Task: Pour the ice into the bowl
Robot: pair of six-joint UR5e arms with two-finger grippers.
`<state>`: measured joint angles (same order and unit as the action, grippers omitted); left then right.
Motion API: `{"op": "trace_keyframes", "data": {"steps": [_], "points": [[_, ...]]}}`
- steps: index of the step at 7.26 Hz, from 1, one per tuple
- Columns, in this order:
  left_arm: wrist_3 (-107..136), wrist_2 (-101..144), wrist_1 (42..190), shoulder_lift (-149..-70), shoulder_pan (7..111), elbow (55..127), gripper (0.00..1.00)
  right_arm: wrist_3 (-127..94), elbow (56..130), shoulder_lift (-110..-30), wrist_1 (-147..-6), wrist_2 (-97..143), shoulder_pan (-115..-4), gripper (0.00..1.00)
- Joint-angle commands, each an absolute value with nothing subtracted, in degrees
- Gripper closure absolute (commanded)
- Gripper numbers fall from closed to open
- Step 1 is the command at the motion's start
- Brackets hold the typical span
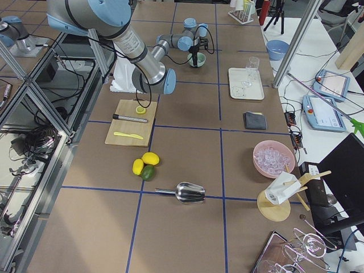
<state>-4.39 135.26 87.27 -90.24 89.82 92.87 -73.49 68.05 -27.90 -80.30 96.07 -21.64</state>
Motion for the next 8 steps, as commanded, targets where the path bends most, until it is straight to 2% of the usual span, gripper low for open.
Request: {"op": "trace_keyframes", "data": {"steps": [1,2,6,8], "points": [[-4.39,135.26,87.28,-90.09,89.82,92.73,0.0,-73.48,67.68,-27.78,-80.16,96.06,-21.53,0.61],[-4.39,135.18,87.28,-90.09,89.82,92.72,0.0,-73.48,67.68,-27.6,-80.16,96.24,-21.62,1.0],[-4.39,135.18,87.28,-90.0,89.82,92.64,0.0,-74.18,68.02,-27.51,-80.16,97.12,-21.8,1.0],[-4.39,135.18,87.28,-89.91,89.91,92.81,0.0,-74.09,70.91,-27.51,-80.59,104.62,-25.55,1.0]]}}
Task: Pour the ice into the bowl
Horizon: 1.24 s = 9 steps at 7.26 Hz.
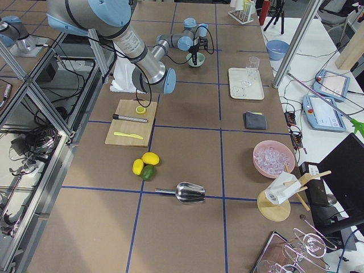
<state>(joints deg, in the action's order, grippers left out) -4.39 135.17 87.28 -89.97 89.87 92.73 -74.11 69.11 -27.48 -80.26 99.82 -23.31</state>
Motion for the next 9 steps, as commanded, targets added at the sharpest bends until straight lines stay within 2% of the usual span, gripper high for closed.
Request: {"op": "trace_keyframes", "data": {"steps": [1,2,3,5,6,9], "points": [[-4.39,135.18,87.19,-89.91,89.91,92.81,0.0,-74.0,73.19,-28.21,-81.47,109.11,-28.62,1.0],[-4.39,135.18,87.27,-90.0,89.83,92.73,0.0,-73.22,76.78,-29.0,-85.74,110.73,-31.7,1.0],[-4.39,135.26,87.28,-90.09,89.82,92.9,0.0,-71.21,86.13,-34.05,-90.65,113.7,-36.08,1.0],[-4.48,135.26,87.36,-90.09,89.74,92.64,0.0,-54.84,103.89,-51.32,-92.2,121.95,-45.3,1.0],[-4.48,135.26,87.36,-90.09,89.74,92.64,0.0,-45.27,106.67,-57.24,-92.2,127.21,-51.09,1.0],[-4.48,135.26,87.36,-90.09,89.74,93.34,0.0,-16.55,107.05,-75.09,-91.32,132.77,-63.32,1.0]]}}
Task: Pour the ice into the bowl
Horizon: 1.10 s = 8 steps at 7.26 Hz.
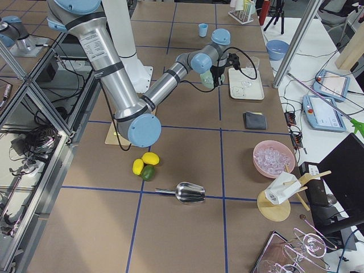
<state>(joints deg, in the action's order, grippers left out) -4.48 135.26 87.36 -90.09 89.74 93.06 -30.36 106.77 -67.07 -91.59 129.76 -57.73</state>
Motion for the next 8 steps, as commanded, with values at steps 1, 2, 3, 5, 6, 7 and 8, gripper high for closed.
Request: {"op": "trace_keyframes", "data": {"steps": [1,2,3,5,6,7,8], "points": [[-4.48,135.26,87.36,-90.09,89.74,93.43,0.0,-9.82,107.14,-80.37,-91.23,135.5,-67.46,1.0],[-4.48,135.26,87.36,-90.17,89.74,93.43,0.0,-4.45,106.7,-85.9,-89.66,135.96,-69.07,1.0],[-4.48,135.26,87.36,-90.18,89.74,93.43,0.0,-4.66,106.61,-88.74,-87.73,136.31,-69.34,1.0],[-4.48,135.26,87.36,-90.18,89.74,93.52,0.0,-5.97,105.56,-93.15,-83.44,137.28,-69.26,1.0],[-4.48,135.26,87.36,-90.18,89.74,93.52,0.0,-10.07,103.9,-93.77,-78.45,137.2,-69.26,1.0],[-4.48,135.35,87.36,-90.18,89.74,93.52,0.0,-14.89,99.01,-94.13,-68.39,137.2,-69.17,1.0],[-4.48,135.26,87.36,-90.18,89.74,93.52,0.0,-19.12,92.61,-94.13,-57.59,137.11,-68.47,1.0]]}}
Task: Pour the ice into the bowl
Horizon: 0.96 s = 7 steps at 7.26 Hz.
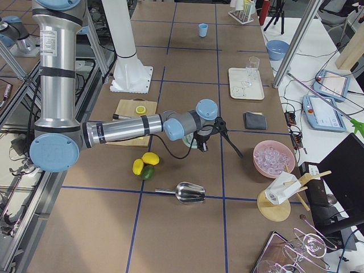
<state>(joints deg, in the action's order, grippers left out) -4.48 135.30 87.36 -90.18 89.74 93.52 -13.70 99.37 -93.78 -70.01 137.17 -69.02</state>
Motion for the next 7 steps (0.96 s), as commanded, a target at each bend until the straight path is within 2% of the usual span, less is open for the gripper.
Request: {"op": "trace_keyframes", "data": {"steps": [1,4,5,6,7], "points": [[-4.48,135.26,87.36,-90.18,89.74,93.52,0.0,-24.82,88.98,-94.04,-49.48,136.94,-66.29,1.0],[-4.57,135.26,87.36,-90.53,89.74,93.52,0.0,-30.32,88.68,-93.69,-45.97,135.53,-61.88,1.0],[-4.57,135.26,87.36,-90.7,89.74,93.52,0.0,-29.97,88.59,-93.52,-45.97,135.44,-61.88,0.73],[-4.57,135.26,87.62,-90.79,89.74,93.52,0.0,-29.8,88.59,-93.43,-45.97,135.0,-61.79,0.3],[-4.4,135.26,88.15,-90.79,89.74,93.43,0.0,-29.62,89.03,-93.43,-45.88,132.91,-61.79,0.0]]}}
